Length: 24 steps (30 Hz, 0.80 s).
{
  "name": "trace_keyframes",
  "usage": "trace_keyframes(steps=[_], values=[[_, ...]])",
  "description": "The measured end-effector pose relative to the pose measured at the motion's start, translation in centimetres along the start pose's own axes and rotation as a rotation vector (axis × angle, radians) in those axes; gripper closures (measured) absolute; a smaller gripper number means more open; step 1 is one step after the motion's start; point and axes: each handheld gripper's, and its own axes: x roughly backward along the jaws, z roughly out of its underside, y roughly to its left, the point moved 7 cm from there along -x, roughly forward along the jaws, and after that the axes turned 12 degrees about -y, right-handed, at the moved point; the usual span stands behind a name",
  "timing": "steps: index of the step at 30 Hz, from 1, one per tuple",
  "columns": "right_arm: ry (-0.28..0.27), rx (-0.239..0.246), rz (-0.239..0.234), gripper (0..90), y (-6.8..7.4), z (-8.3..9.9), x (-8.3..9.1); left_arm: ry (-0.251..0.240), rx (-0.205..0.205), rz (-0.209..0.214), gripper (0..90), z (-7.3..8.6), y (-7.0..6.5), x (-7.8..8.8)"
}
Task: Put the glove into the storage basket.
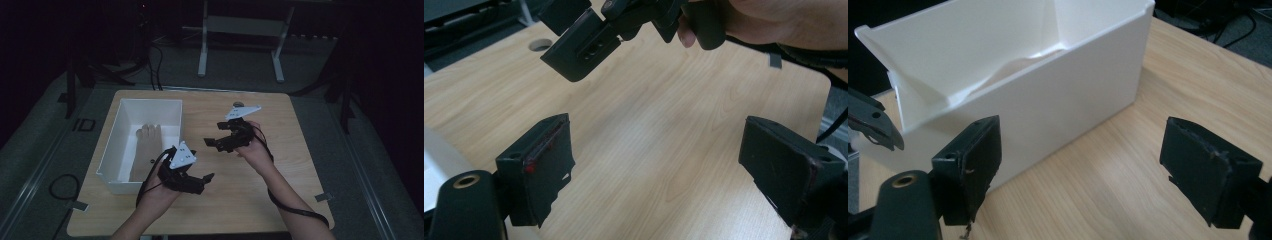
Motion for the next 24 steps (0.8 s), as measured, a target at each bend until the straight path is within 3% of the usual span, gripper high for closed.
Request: trace_keyframes(steps=[8, 14, 17, 20, 24], values=[[0.012, -0.021, 0.011, 16.9, -1.2, 3.3, 1.2, 0.002, -0.012, 0.025, 14.4, 0.9, -1.2, -1.8], [0.014, -0.057, 0.018, 16.7, -2.1, 6.2, 1.9, 0.020, -0.001, 0.085, 14.4, 2.2, -2.4, -3.5], [0.025, -0.067, 0.015, 16.5, -2.4, 7.4, 2.0, 0.029, -0.025, 0.092, 14.5, 2.9, -3.0, -4.3], [0.035, -0.079, 0.005, 16.4, -2.5, 8.6, 2.2, 0.037, -0.018, 0.121, 14.5, 3.7, -3.5, -5.2], [0.027, -0.058, 0.003, 15.5, -2.7, 10.2, 2.5, 0.051, -0.019, 0.150, 14.5, 4.7, -4.1, -6.1]])
